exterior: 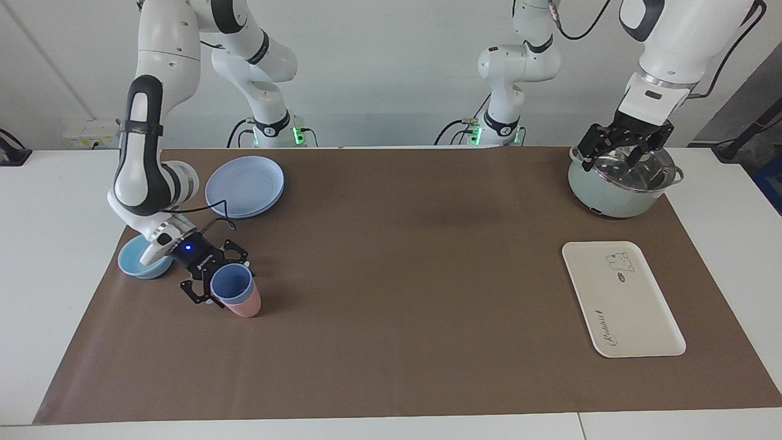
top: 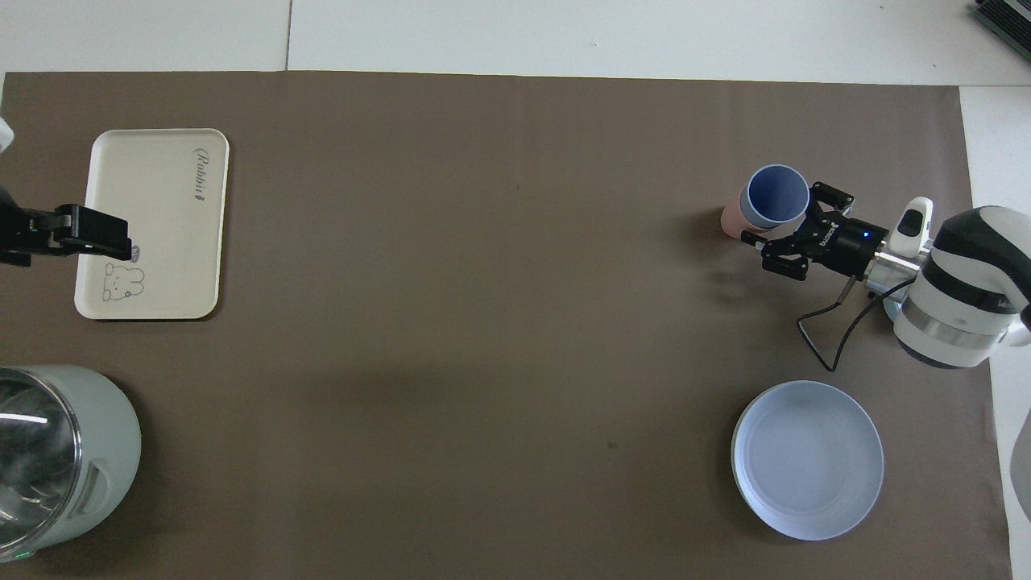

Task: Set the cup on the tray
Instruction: 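Close the right gripper on the rim of the blue cup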

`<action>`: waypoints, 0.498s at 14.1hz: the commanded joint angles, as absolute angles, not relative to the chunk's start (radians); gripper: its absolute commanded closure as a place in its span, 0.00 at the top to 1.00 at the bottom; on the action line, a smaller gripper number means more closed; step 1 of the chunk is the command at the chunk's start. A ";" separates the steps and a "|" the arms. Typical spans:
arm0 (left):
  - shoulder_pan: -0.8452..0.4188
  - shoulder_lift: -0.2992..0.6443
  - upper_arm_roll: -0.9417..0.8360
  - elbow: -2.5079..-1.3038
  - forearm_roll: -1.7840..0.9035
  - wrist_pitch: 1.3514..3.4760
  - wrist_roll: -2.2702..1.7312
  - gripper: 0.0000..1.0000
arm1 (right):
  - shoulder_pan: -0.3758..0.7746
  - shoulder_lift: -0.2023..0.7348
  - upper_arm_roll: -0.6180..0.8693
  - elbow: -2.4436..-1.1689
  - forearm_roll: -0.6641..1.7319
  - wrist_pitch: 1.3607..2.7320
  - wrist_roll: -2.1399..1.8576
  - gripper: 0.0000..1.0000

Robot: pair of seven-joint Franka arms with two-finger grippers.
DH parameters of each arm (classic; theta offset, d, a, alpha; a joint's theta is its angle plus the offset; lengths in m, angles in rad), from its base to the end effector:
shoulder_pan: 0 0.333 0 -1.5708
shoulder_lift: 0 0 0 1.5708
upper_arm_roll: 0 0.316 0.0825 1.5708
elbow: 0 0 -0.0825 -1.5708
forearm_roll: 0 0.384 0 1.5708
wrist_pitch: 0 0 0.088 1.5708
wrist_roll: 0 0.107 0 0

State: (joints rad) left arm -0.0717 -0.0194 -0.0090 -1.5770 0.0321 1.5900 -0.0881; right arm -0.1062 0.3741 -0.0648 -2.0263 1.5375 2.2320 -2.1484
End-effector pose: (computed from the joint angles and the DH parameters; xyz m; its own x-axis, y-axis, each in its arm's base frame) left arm 0.5491 -0.0411 0.6341 0.9994 0.0068 0.0351 0.0078 -0.9995 -0.0293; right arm 0.5994 -0.0715 0.2688 0.3770 0.3256 0.8671 0.7672 -0.6343 -0.0954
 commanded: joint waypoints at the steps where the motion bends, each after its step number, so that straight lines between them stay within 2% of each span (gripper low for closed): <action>1: -0.063 -0.044 -0.015 -1.606 0.044 1.589 -0.080 1.00 | -0.092 0.376 -0.063 -2.034 1.583 2.263 -2.195 1.00; 4: -0.063 -0.043 -0.015 -1.606 0.044 1.589 -0.080 1.00 | -0.091 0.377 -0.063 -2.034 1.592 2.269 -2.210 1.00; 5: -0.063 -0.044 -0.015 -1.606 0.044 1.589 -0.080 1.00 | -0.091 0.377 -0.063 -2.033 1.600 2.269 -2.212 0.91; 6: -0.063 -0.044 -0.015 -1.606 0.044 1.589 -0.080 1.00 | -0.091 0.379 -0.063 -2.028 1.609 2.269 -2.226 0.34; 7: -0.063 -0.043 -0.015 -1.605 0.044 1.589 -0.080 1.00 | -0.092 0.379 -0.063 -2.026 1.615 2.270 -2.226 0.00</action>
